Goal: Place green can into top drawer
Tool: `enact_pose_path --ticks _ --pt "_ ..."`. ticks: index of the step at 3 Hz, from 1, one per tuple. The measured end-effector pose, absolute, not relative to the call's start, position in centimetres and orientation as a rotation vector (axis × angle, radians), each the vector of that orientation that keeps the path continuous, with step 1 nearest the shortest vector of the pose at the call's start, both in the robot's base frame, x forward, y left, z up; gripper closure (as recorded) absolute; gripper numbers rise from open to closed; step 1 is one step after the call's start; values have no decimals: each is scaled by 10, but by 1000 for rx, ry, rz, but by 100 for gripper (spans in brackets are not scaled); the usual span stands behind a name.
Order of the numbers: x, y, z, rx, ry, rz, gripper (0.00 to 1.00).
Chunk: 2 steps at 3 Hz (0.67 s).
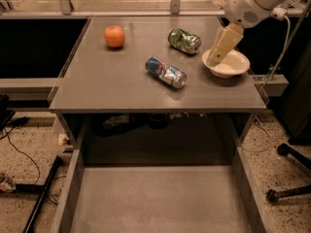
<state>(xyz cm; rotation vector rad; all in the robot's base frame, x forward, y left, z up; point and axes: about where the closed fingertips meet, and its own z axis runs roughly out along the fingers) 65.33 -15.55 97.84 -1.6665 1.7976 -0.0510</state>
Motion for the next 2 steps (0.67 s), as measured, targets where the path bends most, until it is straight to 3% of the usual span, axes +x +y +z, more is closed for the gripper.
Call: enact_pose_path --ticks 2 --pt "737 -153 980 -1525 1682 -47 0"
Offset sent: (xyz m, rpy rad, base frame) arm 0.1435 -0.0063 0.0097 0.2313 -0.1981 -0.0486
